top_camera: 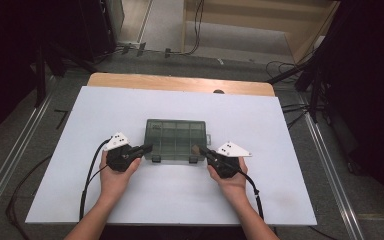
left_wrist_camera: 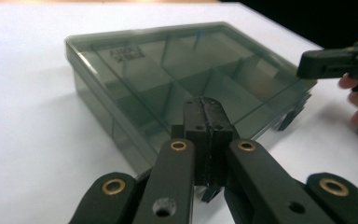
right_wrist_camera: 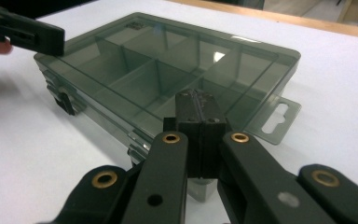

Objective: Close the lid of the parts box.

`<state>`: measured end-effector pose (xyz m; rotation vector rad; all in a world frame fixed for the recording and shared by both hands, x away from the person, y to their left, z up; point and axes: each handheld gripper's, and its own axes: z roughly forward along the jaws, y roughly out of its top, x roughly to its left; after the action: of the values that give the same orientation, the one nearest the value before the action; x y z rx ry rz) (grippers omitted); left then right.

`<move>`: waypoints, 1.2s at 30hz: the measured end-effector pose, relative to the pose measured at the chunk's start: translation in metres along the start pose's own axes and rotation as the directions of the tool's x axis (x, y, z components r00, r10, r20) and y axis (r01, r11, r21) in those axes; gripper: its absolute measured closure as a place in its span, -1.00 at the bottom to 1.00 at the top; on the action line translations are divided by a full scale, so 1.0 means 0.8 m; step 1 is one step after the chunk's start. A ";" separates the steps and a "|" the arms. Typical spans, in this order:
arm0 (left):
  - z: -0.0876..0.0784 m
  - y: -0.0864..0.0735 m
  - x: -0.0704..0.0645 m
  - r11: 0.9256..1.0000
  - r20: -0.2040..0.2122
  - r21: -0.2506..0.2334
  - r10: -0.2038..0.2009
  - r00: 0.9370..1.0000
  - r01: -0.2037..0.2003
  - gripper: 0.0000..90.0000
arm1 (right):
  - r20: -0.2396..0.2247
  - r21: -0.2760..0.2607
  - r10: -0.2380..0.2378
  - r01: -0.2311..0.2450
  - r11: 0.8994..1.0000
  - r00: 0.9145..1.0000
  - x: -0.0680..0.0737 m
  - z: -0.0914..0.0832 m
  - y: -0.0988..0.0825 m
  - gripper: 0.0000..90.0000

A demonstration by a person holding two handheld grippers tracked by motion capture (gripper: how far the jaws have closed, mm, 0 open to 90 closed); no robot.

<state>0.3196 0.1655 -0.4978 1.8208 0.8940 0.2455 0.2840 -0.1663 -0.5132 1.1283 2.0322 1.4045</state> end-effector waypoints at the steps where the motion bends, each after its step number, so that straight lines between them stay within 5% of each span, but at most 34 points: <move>1: 0.000 0.001 -0.001 1.000 -0.003 0.000 0.003 1.000 -0.003 1.00 | 0.007 0.005 -0.001 0.001 1.000 1.000 0.001 0.000 0.001 0.96; 7: -0.001 0.000 -0.001 1.000 -0.011 -0.007 0.011 1.000 -0.011 0.99 | -0.004 0.009 0.015 -0.015 1.000 1.000 0.000 -0.001 0.002 0.94; 12: -0.005 0.001 -0.007 0.998 -0.005 -0.029 0.048 0.999 -0.048 0.46 | -0.057 -0.018 0.018 -0.019 1.000 0.998 -0.004 -0.006 0.004 0.34; 18: -0.010 0.003 -0.008 0.998 0.018 -0.049 0.045 0.999 -0.044 -0.41 | -0.060 -0.030 0.053 -0.055 0.998 0.997 -0.009 -0.013 0.010 -0.75; 21: -0.012 0.003 -0.008 0.997 0.024 -0.055 0.059 0.998 -0.057 -0.81 | -0.080 -0.039 0.061 -0.064 0.997 0.995 -0.013 -0.021 0.013 -1.00; 23: -0.015 0.003 -0.009 0.996 0.035 -0.060 0.067 0.997 -0.065 -1.00 | -0.080 -0.044 0.062 -0.066 0.997 0.995 -0.016 -0.026 0.013 -1.00; 36: -0.033 -0.001 -0.005 0.995 0.012 -0.060 0.082 0.997 -0.081 -1.00 | -0.034 -0.075 0.064 -0.066 0.995 0.997 -0.032 -0.053 0.010 -1.00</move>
<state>0.3020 0.1817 -0.4861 1.8036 0.7951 0.3070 0.2715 -0.2101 -0.4915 1.1566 1.9614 1.5270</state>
